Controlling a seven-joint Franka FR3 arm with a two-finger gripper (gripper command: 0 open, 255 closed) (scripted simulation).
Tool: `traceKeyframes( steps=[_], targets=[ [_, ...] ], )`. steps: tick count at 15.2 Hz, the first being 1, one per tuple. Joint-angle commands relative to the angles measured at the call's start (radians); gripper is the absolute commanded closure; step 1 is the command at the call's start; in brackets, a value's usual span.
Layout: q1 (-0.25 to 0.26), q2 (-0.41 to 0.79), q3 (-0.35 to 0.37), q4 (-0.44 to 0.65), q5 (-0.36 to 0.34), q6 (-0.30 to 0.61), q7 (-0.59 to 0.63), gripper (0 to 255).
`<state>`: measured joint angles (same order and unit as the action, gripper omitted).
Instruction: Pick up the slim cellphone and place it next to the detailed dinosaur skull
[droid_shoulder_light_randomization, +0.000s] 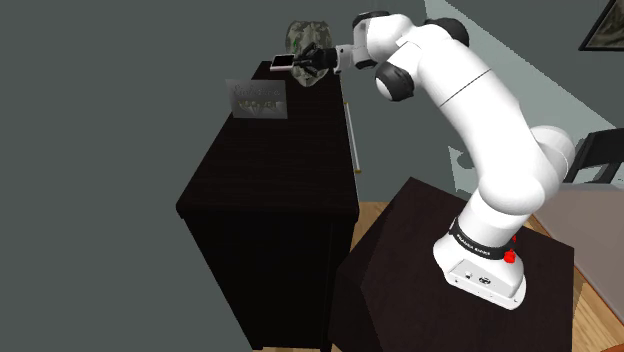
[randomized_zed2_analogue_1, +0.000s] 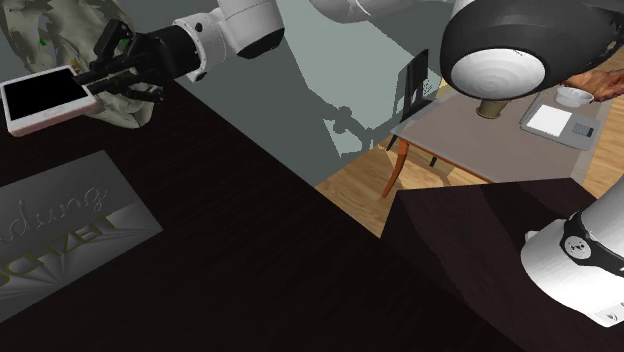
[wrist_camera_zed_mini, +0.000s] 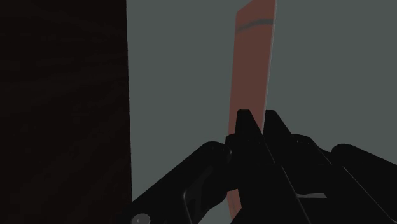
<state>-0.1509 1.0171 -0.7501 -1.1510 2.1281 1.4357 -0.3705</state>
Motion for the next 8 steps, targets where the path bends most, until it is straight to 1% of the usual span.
traceKeyframes(
  steps=[1, 8],
  targets=[
    [-0.001, 0.013, 0.005, -0.001, 0.004, 0.0, -0.014, 255],
    [-0.012, 0.064, 0.022, 0.006, 0.018, -0.002, -0.057, 255]
  ],
)
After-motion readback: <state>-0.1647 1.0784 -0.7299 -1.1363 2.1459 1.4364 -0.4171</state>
